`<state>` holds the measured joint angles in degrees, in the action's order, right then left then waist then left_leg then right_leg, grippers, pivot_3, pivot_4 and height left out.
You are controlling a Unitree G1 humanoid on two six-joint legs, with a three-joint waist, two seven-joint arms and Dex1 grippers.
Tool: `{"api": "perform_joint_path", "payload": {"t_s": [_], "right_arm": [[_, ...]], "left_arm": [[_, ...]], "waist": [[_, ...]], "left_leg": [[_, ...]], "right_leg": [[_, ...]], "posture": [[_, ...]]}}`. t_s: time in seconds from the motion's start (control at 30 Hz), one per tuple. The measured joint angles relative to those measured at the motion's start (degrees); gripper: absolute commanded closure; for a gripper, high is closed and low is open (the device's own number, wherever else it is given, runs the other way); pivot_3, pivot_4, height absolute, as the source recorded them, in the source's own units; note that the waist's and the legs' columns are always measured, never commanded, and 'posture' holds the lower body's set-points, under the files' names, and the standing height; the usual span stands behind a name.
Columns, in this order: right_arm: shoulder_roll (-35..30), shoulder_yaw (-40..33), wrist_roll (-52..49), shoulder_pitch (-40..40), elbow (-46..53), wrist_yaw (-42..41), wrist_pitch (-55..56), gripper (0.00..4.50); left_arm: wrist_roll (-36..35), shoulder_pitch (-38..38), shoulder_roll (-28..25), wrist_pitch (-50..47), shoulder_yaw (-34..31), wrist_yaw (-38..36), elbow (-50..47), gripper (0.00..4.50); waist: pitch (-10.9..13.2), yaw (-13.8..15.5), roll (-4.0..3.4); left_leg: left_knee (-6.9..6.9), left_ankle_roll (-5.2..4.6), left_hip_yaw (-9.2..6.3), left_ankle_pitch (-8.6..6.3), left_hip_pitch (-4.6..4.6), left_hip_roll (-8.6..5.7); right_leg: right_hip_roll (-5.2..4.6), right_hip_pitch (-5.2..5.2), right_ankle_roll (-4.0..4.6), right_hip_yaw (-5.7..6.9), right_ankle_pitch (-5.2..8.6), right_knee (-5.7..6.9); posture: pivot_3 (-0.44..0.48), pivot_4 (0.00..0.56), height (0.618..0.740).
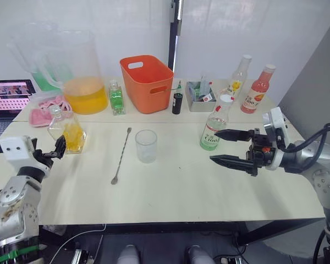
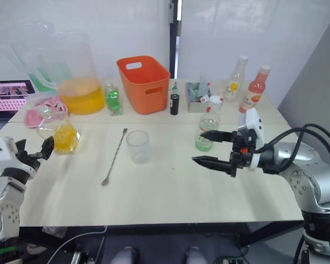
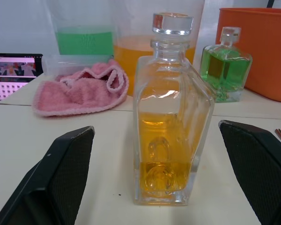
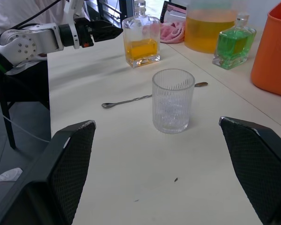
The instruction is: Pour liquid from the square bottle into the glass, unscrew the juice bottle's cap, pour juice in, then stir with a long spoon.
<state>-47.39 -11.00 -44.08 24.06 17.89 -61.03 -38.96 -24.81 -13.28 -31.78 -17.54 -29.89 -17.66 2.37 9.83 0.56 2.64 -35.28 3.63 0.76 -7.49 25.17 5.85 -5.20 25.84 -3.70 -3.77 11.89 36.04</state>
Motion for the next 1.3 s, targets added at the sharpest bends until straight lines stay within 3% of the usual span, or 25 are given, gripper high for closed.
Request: {"api": "perform_joint_path", "payload": {"t_s": [0.27, 0.57, 0.77, 1.13, 1.3], "right_arm": [[-0.30, -1.31, -0.02, -2.15, 2.53, 1.20, -0.01, 0.03], [-0.50, -1.81, -0.05, -2.18, 2.82, 1.74, -0.01, 0.03], [-0.57, -1.82, -0.26, -2.16, 2.89, 2.50, -0.51, 0.00], [-0.56, -1.63, -0.32, -2.04, 2.93, 2.65, -0.50, 0.00], [-0.49, -0.97, -0.75, -1.26, 2.64, 2.28, -0.60, 0.00]], "left_arm": [[2.42, -6.20, -1.79, 2.50, 2.64, -3.00, 9.60, 0.00], [7.75, -17.64, -2.16, 10.80, 7.47, -4.47, 27.22, 0.00], [9.19, -22.80, -2.12, 14.43, 8.51, -4.57, 35.82, 1.67], [8.93, -23.73, -2.41, 17.66, 8.38, -6.28, 39.05, 1.68], [3.88, -18.37, -3.94, 17.28, 6.61, -15.71, 31.93, 1.68]], "waist": [[0.00, 0.05, 0.00], [0.01, 0.13, 0.02], [0.01, 0.11, 0.03], [0.02, 0.16, 0.05], [0.16, -0.01, 0.29]], "left_leg": [[0.01, 0.00, -0.01, 0.00, 0.00, 0.00], [0.04, 0.00, -0.01, 0.00, 0.04, -0.01], [0.05, 0.00, -0.01, 0.00, 0.05, -0.01], [0.04, 0.00, -0.02, 0.01, 0.05, -0.01], [0.07, 0.00, -0.05, 0.01, 0.42, 0.00]], "right_leg": [[0.00, 0.00, -0.01, 0.00, -0.01, 0.00], [0.01, -0.01, -0.33, 0.00, -0.19, -0.04], [0.00, 0.00, -0.37, 0.00, -0.22, -0.04], [0.02, 0.01, -0.38, 0.00, -0.23, -0.02], [0.05, 0.36, -0.03, 0.01, -0.45, 0.00]], "posture": [[0.000, 0.150, 0.703], [0.000, 0.150, 0.703], [0.000, 0.150, 0.703], [0.000, 0.150, 0.703], [0.000, 0.150, 0.703]]}}
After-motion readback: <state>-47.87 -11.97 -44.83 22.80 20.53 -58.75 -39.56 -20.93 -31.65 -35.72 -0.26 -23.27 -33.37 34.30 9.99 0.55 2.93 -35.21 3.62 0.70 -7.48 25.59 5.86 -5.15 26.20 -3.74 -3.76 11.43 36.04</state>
